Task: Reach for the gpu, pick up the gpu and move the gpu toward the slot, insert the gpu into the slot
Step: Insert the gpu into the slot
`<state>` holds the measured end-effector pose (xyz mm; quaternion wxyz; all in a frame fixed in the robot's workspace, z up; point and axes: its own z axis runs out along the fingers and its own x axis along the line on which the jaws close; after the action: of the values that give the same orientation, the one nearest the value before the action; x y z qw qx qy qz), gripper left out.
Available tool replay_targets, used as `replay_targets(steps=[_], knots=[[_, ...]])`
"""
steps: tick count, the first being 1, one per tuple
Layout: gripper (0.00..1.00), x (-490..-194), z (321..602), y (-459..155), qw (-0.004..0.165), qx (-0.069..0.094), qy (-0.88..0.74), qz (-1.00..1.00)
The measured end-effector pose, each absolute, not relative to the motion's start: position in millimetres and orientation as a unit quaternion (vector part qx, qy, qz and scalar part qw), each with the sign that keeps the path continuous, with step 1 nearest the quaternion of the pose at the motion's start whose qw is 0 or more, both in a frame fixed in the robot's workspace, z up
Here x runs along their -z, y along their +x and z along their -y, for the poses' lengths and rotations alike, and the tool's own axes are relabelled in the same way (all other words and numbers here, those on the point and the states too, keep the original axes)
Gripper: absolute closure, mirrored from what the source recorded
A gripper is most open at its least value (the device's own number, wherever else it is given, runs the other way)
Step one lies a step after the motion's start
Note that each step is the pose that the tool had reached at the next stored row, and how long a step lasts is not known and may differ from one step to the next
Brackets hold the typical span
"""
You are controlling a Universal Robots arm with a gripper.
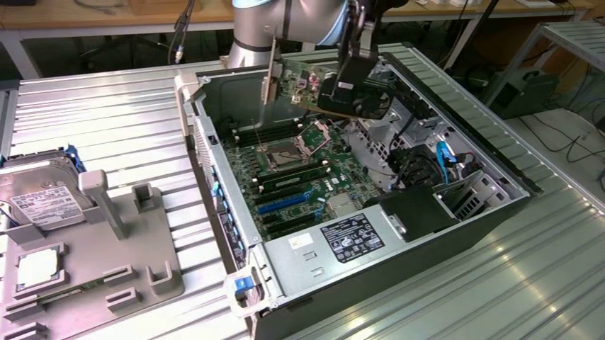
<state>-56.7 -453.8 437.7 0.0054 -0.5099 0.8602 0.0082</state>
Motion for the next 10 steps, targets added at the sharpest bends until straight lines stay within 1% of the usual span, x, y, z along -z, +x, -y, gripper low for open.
replay_targets(steps=[10], knots=[[0.73, -437.6, 453.8, -56.8, 0.005, -0.009, -0.576, -0.817]])
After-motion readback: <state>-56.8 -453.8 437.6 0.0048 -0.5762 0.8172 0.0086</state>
